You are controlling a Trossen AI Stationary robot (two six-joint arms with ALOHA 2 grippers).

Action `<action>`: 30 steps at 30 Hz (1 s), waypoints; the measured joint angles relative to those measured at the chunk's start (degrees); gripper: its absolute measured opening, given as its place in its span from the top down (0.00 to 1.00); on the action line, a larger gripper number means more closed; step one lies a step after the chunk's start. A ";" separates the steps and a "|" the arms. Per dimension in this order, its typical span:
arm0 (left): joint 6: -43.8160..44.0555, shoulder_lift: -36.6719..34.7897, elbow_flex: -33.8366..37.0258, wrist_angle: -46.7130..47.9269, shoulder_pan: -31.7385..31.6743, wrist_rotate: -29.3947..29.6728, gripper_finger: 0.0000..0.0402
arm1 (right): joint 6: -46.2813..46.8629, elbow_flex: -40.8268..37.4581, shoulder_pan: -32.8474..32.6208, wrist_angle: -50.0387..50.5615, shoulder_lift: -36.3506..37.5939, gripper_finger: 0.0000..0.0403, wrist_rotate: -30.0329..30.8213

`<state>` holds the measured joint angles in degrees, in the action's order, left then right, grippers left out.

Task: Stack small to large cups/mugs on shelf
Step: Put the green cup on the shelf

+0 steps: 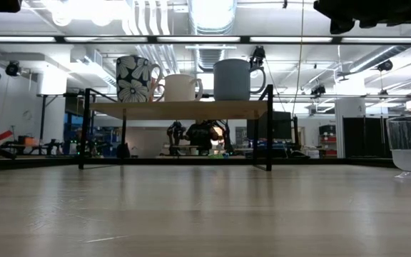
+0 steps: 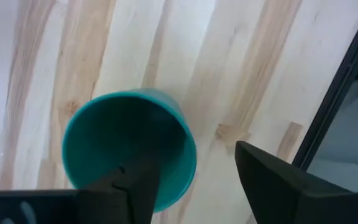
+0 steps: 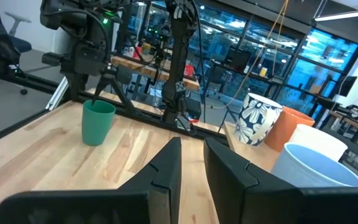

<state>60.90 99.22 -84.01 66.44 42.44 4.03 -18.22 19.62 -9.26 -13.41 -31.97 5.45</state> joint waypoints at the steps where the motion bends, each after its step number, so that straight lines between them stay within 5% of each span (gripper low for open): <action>1: 0.09 0.00 0.13 0.17 0.00 0.00 0.52 | 0.00 0.00 0.00 0.02 0.00 0.84 0.00; 10: -0.01 1.30 1.07 0.02 -0.07 -0.02 0.58 | 0.00 -0.02 0.00 0.92 0.00 0.84 0.13; 19: -1.25 2.49 1.27 -0.05 -0.07 -2.44 0.76 | -0.04 -0.02 0.00 0.90 0.04 0.84 0.13; 24: -2.78 2.40 1.30 -0.13 -0.07 -5.24 0.96 | -0.09 -0.02 0.00 0.88 0.04 0.84 0.15; 30: -3.33 2.18 1.28 0.14 -0.11 -5.27 1.00 | -0.18 -0.02 0.01 0.88 0.04 0.84 0.15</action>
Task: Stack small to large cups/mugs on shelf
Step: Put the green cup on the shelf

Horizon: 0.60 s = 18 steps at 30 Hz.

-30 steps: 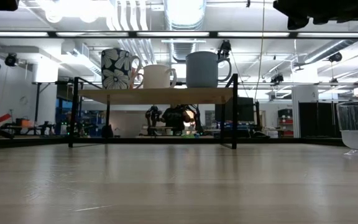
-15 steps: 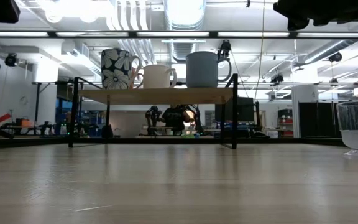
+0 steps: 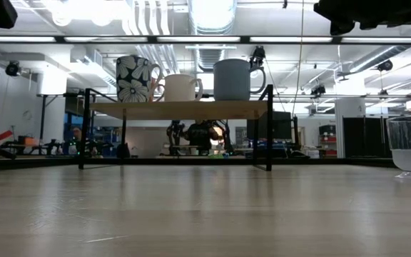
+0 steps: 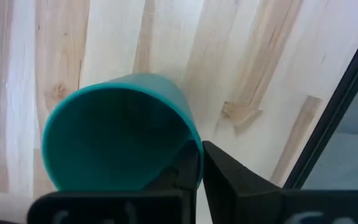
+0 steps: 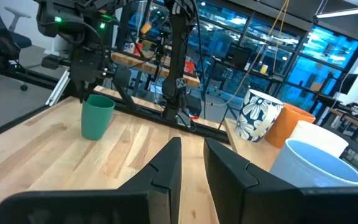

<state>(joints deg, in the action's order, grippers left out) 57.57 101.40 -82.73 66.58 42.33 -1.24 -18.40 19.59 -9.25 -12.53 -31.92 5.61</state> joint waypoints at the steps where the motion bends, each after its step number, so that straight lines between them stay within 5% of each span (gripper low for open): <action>1: -0.32 -0.10 -0.22 0.27 0.01 0.00 1.00 | -0.04 0.00 -0.01 0.01 0.00 0.84 0.00; 18: -19.47 -1.09 -22.62 12.63 -10.73 5.69 1.00 | -0.30 0.00 0.01 0.00 0.00 0.84 0.46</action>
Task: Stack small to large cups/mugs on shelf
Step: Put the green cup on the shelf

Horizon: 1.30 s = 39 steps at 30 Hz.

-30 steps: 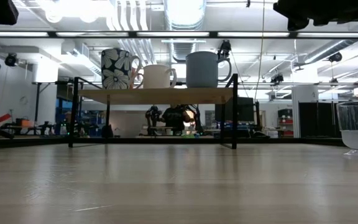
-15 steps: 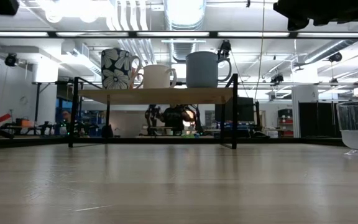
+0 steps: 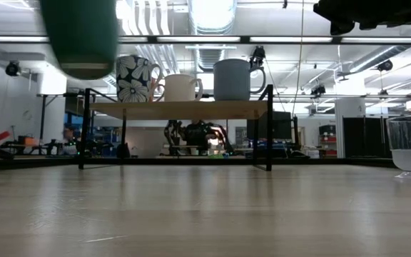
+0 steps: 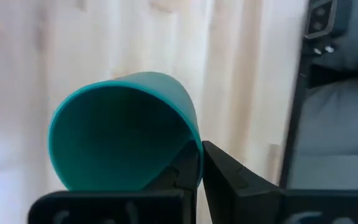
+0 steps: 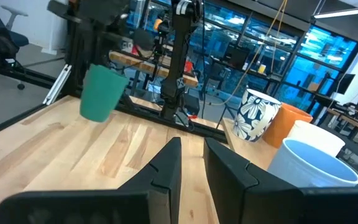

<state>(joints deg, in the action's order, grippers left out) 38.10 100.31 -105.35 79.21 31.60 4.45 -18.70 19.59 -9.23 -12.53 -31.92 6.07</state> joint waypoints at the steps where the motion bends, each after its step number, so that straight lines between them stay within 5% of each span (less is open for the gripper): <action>1: -2.21 0.02 -0.81 0.74 -1.19 0.57 1.00 | -0.03 0.00 -0.02 0.00 0.00 0.84 0.00; 13: -25.46 0.07 -4.48 1.88 -15.65 3.41 1.00 | -0.42 0.00 0.00 0.02 0.00 0.84 -0.02; 22: -39.30 0.04 -6.79 4.20 -20.93 15.74 1.00 | -0.41 0.00 0.00 0.31 -0.02 0.84 -0.02; 27: -45.09 0.04 -6.83 4.20 -22.83 20.05 1.00 | 0.14 0.00 0.00 0.33 -0.02 0.84 -0.02; 39: -51.70 0.04 -6.79 4.13 -30.25 20.09 1.00 | 0.69 0.00 0.00 1.64 -0.04 0.84 -0.03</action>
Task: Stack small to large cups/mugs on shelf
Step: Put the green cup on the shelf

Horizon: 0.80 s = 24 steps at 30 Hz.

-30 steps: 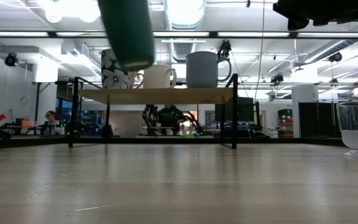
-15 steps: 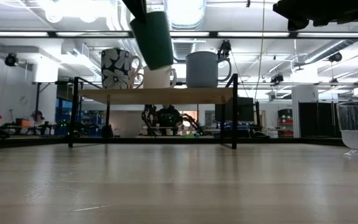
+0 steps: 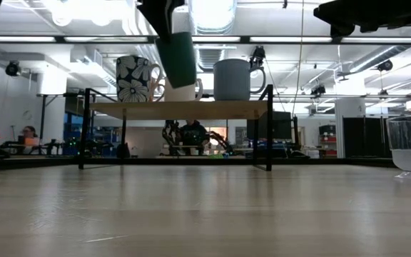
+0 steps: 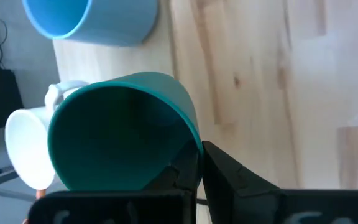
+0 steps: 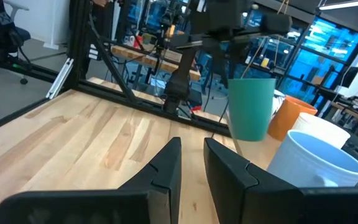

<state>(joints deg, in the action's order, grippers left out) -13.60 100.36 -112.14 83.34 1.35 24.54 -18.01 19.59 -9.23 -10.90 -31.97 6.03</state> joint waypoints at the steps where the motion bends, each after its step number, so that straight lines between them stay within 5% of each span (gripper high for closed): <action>1: -0.46 0.00 0.00 -0.05 -0.66 -0.01 1.00 | 0.01 0.00 0.00 0.00 0.00 0.84 0.01; 24: -3.01 0.00 1.95 -2.32 -5.30 -3.03 1.00 | 0.01 0.00 0.00 0.00 0.00 0.84 -0.01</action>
<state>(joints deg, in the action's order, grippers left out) -16.61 100.36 -110.19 81.02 -3.95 21.51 -18.00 19.59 -9.23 -10.90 -31.97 6.02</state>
